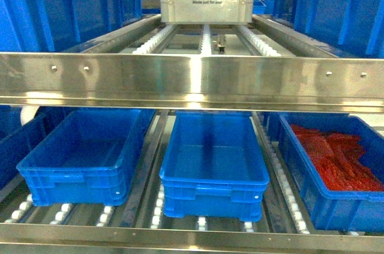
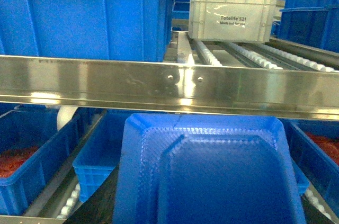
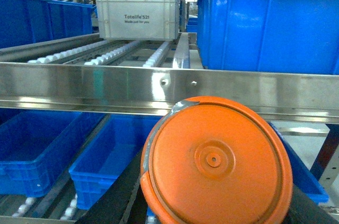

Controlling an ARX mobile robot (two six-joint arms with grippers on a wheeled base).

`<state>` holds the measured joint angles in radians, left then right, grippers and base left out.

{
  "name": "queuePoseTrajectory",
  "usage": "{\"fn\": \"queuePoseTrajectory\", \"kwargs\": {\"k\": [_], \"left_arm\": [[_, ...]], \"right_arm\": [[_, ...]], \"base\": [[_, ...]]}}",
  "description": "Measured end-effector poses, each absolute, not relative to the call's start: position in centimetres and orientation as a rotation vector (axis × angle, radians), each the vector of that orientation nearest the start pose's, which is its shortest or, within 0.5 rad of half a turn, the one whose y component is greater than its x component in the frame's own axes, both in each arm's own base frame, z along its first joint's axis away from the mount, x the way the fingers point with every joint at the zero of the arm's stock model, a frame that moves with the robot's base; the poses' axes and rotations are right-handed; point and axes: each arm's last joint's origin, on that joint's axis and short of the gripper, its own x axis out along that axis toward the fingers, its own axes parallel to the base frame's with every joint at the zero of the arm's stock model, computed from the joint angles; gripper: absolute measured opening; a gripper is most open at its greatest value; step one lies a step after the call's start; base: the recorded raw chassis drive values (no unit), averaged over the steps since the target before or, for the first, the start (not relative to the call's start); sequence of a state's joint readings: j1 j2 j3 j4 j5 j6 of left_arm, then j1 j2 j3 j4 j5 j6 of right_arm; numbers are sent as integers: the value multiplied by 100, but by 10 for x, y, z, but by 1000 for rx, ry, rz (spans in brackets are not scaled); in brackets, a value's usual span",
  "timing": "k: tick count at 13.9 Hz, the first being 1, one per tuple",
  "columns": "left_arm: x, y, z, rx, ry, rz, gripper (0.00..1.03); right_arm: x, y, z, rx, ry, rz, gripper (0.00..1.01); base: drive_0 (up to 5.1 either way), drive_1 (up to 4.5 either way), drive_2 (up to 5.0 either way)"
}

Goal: Sort blue parts and orange caps into right shelf containers

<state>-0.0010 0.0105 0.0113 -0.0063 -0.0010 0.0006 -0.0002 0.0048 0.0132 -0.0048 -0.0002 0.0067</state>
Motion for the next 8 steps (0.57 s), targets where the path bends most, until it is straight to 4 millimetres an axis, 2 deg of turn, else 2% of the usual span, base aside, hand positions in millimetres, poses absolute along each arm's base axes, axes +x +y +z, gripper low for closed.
{"fn": "queuePoseTrajectory", "kwargs": {"k": [8], "left_arm": [[98, 0, 166, 1, 6, -1, 41]], "right_arm": [[97, 0, 167, 7, -1, 0, 43]], "base": [[-494, 251, 251]]}}
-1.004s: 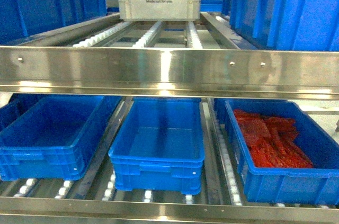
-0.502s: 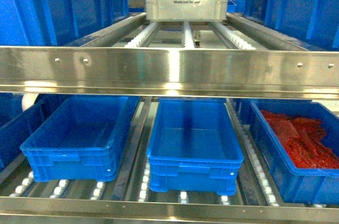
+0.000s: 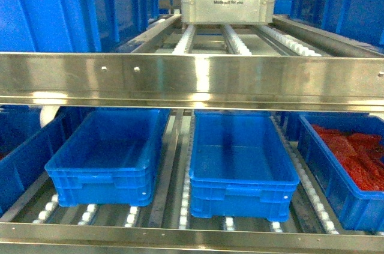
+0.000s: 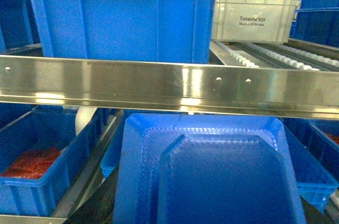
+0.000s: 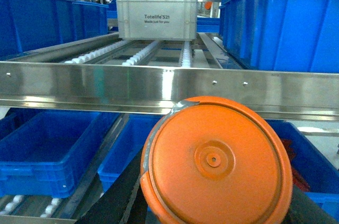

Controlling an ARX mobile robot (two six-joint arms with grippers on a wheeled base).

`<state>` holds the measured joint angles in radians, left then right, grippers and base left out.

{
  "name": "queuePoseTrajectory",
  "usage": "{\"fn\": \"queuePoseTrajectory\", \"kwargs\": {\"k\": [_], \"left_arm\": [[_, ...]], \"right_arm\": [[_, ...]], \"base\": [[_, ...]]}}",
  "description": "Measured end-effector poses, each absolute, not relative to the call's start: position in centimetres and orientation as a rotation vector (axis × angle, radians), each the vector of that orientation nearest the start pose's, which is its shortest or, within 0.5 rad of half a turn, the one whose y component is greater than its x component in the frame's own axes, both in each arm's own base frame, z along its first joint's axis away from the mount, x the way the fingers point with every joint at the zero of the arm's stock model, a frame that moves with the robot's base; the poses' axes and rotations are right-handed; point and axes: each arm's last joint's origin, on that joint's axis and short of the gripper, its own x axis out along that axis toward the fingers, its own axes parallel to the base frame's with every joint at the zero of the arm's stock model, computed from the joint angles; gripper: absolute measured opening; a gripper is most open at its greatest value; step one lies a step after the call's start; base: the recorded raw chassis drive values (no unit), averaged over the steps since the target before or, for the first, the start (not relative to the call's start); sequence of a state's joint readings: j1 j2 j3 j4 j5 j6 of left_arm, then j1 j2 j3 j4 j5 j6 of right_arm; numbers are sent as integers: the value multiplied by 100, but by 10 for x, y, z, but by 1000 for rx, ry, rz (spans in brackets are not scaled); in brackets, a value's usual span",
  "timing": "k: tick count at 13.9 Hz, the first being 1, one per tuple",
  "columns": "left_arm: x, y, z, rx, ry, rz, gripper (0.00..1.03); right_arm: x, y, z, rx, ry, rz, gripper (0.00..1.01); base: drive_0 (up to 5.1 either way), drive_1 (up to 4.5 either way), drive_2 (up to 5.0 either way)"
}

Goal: Sort blue parts and orange caps into right shelf containers

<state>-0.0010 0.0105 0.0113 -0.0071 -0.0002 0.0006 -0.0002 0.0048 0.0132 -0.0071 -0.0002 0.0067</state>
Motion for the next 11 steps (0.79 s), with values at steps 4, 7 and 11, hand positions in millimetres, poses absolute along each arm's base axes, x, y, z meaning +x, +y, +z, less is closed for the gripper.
{"fn": "queuePoseTrajectory", "kwargs": {"k": [4, 7, 11], "left_arm": [[98, 0, 166, 1, 6, -1, 41], [98, 0, 166, 1, 6, -1, 41], [98, 0, 166, 1, 4, 2, 41]], "right_arm": [[97, 0, 167, 7, -4, 0, 43], [97, 0, 167, 7, 0, 0, 43], [97, 0, 167, 7, 0, 3, 43]], "base": [[-491, 251, 251], [-496, 245, 245], [0, 0, 0]]}}
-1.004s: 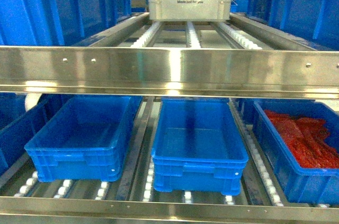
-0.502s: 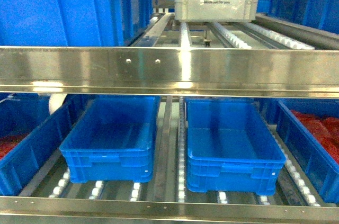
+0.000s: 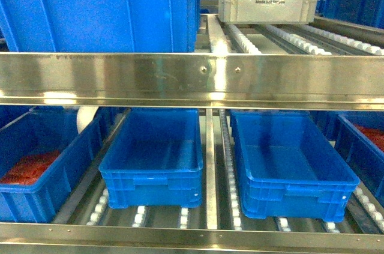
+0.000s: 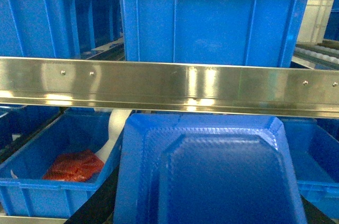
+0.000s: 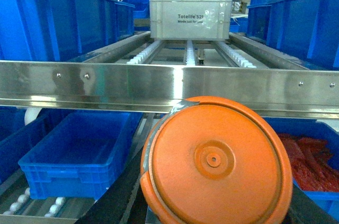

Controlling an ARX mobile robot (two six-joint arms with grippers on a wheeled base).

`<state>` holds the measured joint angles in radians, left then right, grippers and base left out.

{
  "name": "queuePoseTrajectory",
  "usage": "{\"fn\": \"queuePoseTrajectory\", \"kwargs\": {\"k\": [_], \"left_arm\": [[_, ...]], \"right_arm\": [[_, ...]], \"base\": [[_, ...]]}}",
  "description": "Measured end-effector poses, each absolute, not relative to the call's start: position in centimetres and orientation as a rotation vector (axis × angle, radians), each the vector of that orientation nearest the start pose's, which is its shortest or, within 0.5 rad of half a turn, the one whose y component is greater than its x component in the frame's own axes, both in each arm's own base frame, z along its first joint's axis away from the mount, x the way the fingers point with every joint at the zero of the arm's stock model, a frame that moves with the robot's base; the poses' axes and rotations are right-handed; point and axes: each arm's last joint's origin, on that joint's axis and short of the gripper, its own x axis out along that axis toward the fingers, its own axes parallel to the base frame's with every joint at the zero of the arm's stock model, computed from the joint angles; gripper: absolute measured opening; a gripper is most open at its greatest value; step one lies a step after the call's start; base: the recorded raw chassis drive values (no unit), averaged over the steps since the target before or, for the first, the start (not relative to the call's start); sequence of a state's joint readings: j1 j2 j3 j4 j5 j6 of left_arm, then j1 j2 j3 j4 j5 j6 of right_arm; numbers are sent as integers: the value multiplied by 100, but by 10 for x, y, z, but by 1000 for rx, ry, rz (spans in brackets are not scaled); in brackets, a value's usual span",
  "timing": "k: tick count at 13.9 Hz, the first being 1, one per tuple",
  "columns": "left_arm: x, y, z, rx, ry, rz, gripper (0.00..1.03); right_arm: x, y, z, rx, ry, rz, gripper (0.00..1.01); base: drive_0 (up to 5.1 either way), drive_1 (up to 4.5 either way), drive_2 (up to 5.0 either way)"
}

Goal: Sort blue parts and orange caps into right shelf containers

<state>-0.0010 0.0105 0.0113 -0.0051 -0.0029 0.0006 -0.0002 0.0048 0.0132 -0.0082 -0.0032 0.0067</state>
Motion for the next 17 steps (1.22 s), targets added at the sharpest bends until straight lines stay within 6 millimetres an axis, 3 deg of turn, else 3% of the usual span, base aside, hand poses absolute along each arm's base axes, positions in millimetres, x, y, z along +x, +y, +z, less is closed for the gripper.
{"fn": "queuePoseTrajectory", "kwargs": {"k": [17], "left_arm": [[98, 0, 166, 1, 6, 0, 41]], "right_arm": [[97, 0, 167, 7, -2, 0, 43]], "base": [[0, 0, 0]]}}
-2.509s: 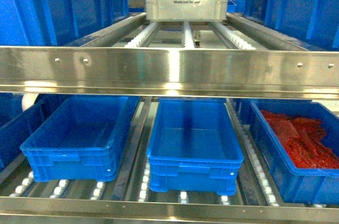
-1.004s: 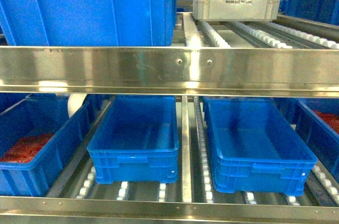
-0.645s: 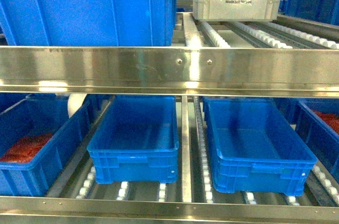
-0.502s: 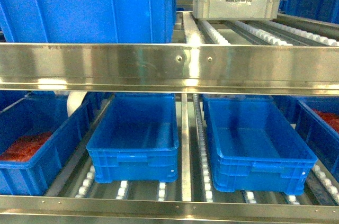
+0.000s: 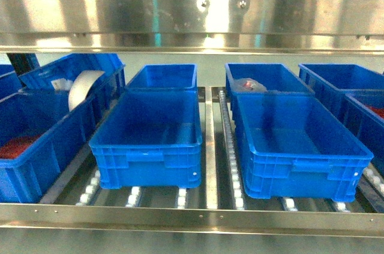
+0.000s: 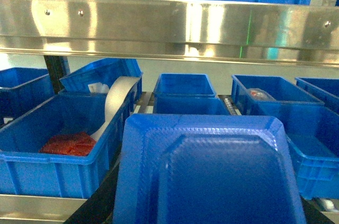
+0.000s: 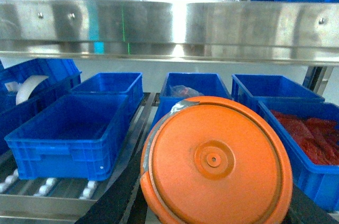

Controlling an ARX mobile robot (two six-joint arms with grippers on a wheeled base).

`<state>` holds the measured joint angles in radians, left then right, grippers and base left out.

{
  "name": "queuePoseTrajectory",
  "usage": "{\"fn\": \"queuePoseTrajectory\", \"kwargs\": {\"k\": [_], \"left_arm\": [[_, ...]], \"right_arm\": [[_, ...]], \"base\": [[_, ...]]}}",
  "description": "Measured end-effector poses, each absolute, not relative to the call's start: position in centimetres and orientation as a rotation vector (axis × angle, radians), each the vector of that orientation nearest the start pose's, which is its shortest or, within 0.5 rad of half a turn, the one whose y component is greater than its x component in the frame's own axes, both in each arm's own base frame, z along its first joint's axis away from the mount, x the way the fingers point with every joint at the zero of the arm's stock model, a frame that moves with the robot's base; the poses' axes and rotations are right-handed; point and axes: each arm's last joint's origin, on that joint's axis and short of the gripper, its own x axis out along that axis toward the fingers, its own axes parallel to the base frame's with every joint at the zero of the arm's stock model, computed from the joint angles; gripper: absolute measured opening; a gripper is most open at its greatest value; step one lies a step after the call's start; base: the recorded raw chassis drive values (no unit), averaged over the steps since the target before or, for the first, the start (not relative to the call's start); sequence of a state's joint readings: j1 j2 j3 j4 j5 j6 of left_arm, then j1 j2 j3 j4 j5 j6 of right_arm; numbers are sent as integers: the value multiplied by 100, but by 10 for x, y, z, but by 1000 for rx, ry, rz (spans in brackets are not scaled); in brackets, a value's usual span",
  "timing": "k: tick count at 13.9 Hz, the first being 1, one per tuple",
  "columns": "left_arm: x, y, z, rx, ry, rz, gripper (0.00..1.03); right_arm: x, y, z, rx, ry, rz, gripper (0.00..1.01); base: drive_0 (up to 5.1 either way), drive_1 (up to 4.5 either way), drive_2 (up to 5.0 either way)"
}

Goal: Sort blue parts and orange caps into right shelf containers

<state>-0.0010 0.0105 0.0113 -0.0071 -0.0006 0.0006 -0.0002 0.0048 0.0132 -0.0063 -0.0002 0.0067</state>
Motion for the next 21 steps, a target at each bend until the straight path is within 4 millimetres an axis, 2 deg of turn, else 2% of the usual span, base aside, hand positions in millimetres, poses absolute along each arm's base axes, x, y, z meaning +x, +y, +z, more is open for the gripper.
{"fn": "queuePoseTrajectory", "kwargs": {"k": [21], "left_arm": [[98, 0, 166, 1, 7, -1, 41]], "right_arm": [[97, 0, 167, 6, -2, 0, 43]], "base": [[0, 0, 0]]}}
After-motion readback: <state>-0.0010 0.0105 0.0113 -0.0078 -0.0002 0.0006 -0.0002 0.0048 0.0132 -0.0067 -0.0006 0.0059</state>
